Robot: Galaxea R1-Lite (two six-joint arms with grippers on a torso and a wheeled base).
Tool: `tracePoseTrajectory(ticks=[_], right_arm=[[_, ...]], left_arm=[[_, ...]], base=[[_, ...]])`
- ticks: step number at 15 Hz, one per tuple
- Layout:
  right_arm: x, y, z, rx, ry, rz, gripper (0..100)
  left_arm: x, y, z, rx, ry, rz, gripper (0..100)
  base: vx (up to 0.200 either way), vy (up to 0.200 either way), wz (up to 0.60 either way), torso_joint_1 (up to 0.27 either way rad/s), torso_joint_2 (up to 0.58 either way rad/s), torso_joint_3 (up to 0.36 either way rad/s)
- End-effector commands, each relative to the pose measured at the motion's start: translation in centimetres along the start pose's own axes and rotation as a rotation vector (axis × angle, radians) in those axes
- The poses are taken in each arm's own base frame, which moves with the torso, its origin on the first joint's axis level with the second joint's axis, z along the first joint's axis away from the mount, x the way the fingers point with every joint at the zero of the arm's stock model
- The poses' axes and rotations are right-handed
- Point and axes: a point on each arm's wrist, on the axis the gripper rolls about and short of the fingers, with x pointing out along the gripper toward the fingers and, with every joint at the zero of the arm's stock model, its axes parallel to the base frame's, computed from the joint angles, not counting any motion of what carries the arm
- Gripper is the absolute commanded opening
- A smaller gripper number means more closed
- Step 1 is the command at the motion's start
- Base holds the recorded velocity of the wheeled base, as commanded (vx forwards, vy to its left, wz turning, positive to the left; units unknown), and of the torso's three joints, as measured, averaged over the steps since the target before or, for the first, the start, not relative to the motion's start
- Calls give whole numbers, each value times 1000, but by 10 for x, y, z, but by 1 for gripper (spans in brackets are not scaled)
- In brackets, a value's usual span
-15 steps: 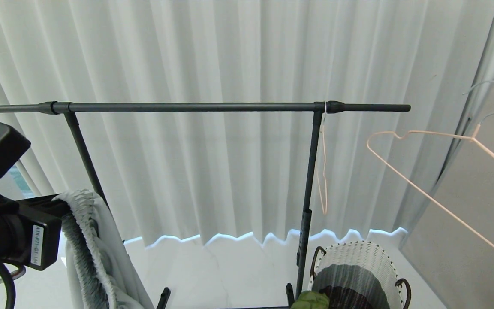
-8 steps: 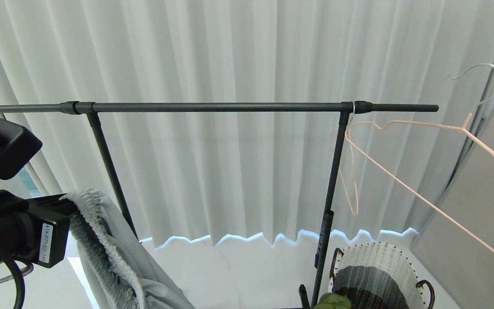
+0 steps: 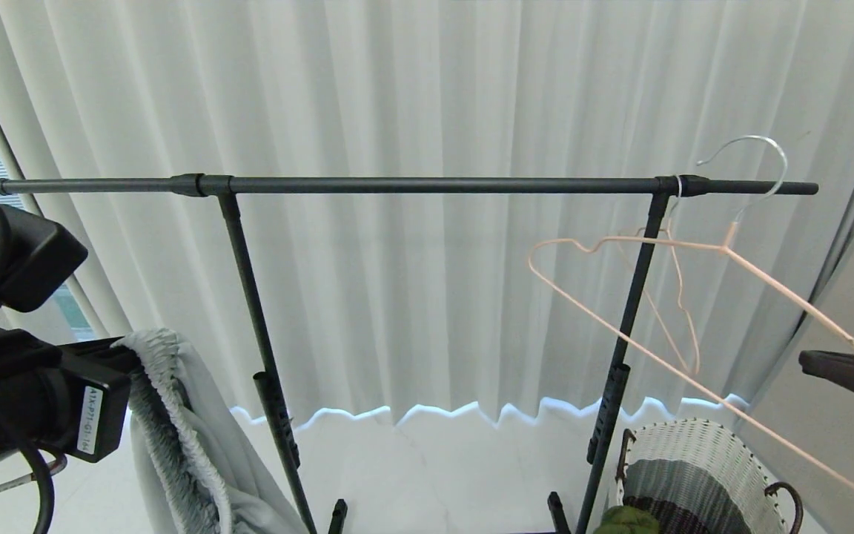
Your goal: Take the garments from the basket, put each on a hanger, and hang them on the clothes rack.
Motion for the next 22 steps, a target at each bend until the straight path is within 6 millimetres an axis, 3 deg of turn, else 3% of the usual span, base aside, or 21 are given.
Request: tracePoseTrajectory(ticks=[1,6,10,12,17,22], right_arm=[[11,9,-3,-13,45,106,0],[32,36,-14,-45,150,334,0],[43,59,-16,-33,186,486,0],[47,73,-14,-22,177,566,0],[68,79,-15,-22,174,567,0],[116,85,-21,1,139,479,0]], left_arm=[[4,-2,-1,7,17,-2,0],[18,-10,0,47,63,-19,0],[43,-17,21,63,98,21,0],[66,-16,32,55,139,106,0],[75,-26,48,-30,112,92,0],[71,-38,53,-74,87,46,0]], base=[[0,0,0,0,0,0],[0,0,0,0,0,0],[0,0,0,0,0,0],[0,0,0,0,0,0],[0,0,0,0,0,0],[0,0,0,0,0,0]])
